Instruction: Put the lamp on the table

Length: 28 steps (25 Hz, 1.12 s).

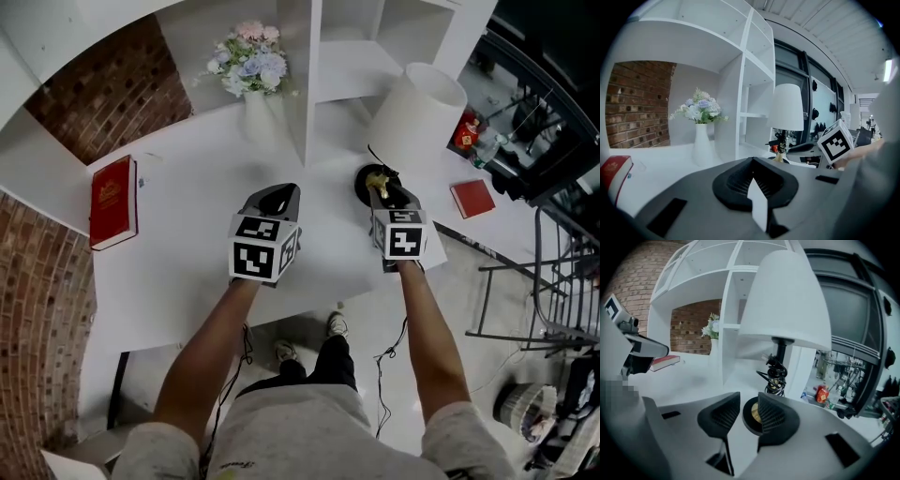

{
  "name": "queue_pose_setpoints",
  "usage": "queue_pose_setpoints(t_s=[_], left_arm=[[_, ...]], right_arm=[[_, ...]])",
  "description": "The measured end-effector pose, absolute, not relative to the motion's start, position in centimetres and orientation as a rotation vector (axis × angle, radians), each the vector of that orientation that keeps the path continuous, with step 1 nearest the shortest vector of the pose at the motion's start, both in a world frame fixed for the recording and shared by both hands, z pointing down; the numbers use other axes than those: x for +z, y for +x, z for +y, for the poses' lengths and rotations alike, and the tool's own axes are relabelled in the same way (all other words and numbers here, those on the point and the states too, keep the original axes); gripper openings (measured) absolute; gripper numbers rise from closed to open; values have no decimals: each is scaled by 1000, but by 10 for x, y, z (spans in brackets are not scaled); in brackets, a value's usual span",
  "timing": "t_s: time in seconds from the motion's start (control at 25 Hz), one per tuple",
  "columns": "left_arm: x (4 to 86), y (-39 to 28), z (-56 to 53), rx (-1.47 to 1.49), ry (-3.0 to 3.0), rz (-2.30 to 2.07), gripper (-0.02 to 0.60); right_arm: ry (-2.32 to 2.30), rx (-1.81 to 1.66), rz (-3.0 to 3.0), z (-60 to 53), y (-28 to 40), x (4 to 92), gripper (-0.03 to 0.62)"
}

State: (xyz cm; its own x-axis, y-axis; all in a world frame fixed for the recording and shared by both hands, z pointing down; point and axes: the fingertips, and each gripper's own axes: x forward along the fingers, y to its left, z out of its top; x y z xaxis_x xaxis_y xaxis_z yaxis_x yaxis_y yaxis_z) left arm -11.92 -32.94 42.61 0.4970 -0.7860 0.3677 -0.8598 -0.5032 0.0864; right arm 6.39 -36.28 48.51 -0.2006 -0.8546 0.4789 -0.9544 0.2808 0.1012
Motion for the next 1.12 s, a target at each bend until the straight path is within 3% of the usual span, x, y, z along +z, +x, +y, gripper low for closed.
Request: queue_pose_setpoints(t_s=[0.56,1.12], left_arm=[[400,-173,-314,491,2458,-1547,-3],[365,-201,-306,464,2387,-1698,-3]], right_arm=[[1483,274,-2299,-340,-15,420,121],[1329,281,-2454,-330,-51,373,105]])
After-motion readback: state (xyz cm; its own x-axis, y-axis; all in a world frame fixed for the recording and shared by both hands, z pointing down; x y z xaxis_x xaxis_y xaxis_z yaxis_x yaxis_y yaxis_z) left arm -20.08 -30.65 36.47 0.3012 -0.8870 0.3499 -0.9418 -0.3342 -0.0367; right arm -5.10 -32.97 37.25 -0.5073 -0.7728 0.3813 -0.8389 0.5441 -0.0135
